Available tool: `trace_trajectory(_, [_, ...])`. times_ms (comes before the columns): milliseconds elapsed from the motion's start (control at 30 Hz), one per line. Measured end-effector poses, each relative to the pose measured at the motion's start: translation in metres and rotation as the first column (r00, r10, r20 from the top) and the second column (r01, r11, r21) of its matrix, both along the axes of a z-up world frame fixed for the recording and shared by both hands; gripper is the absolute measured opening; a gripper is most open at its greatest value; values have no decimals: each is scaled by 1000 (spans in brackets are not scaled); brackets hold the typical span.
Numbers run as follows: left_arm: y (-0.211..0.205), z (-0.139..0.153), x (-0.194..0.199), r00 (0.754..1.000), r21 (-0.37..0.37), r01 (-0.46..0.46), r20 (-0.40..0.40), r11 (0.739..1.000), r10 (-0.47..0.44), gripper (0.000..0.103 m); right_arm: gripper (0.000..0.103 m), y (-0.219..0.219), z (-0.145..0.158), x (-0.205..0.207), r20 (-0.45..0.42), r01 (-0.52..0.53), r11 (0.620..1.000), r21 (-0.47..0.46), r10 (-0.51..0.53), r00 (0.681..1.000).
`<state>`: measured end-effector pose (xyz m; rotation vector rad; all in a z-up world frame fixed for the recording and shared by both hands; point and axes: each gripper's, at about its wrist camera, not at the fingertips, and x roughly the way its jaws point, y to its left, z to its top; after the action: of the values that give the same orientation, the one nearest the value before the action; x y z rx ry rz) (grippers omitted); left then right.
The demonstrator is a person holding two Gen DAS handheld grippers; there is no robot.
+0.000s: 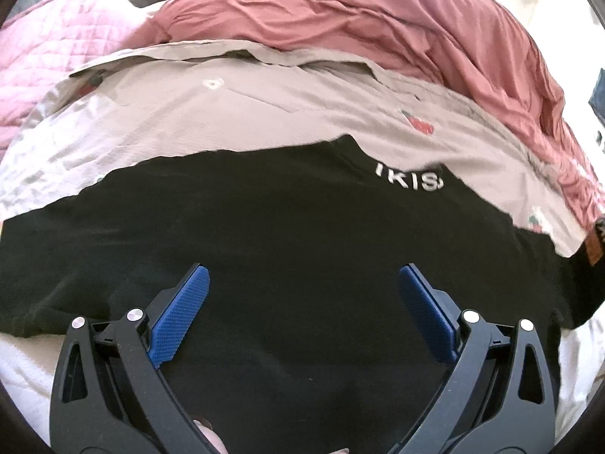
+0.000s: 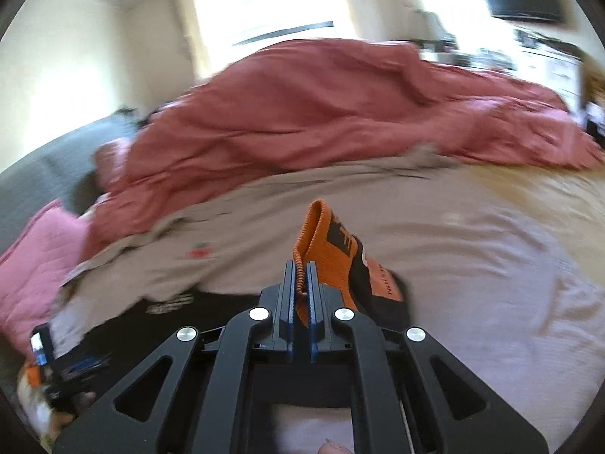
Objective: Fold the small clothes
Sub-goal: 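Carry the sleeve across the shirt body with the right tool and release, then grasp the folded orange cuff with the left tool, straighten it, release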
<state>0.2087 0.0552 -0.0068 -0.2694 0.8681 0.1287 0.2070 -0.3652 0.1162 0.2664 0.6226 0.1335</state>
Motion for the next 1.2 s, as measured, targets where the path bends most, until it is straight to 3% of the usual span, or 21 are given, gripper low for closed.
trace_trajectory(167, [17, 0, -3, 1000, -66, -20, -2, 998, 20, 94, 4, 81, 2, 17, -14, -184, 982, 46, 185, 983])
trace_trajectory(333, [32, 0, -7, 999, -104, -54, 1, 993, 54, 94, 4, 158, -14, 32, -61, -313, 946, 90, 319, 946])
trace_trajectory(533, [50, -3, -10, 997, -160, -72, -5, 984, 73, 94, 7, 210, -41, 32, -114, -422, 889, 179, 445, 888])
trace_trajectory(667, [49, -5, -11, 999, -209, -45, -5, 977, 45, 94, 7, 206, -46, 24, -122, -450, 860, 240, 487, 865])
trace_trajectory(867, [34, -5, -14, 998, -308, 65, 46, 949, -54, 93, 9, 181, -47, 18, -134, -393, 915, 88, 402, 906])
trace_trajectory(933, [20, -3, -15, 994, -303, 109, 62, 947, -95, 84, 12, 167, -51, 15, -143, -356, 933, 49, 359, 922])
trace_trajectory(1033, [-4, -6, -13, 980, -372, 197, 61, 907, -187, 65, 13, 144, -60, 13, -159, -313, 949, 46, 316, 935])
trace_trajectory(1200, [-44, -19, -11, 966, -383, 238, -1, 892, -259, 65, 16, 112, -70, 7, -171, -252, 967, 44, 256, 951])
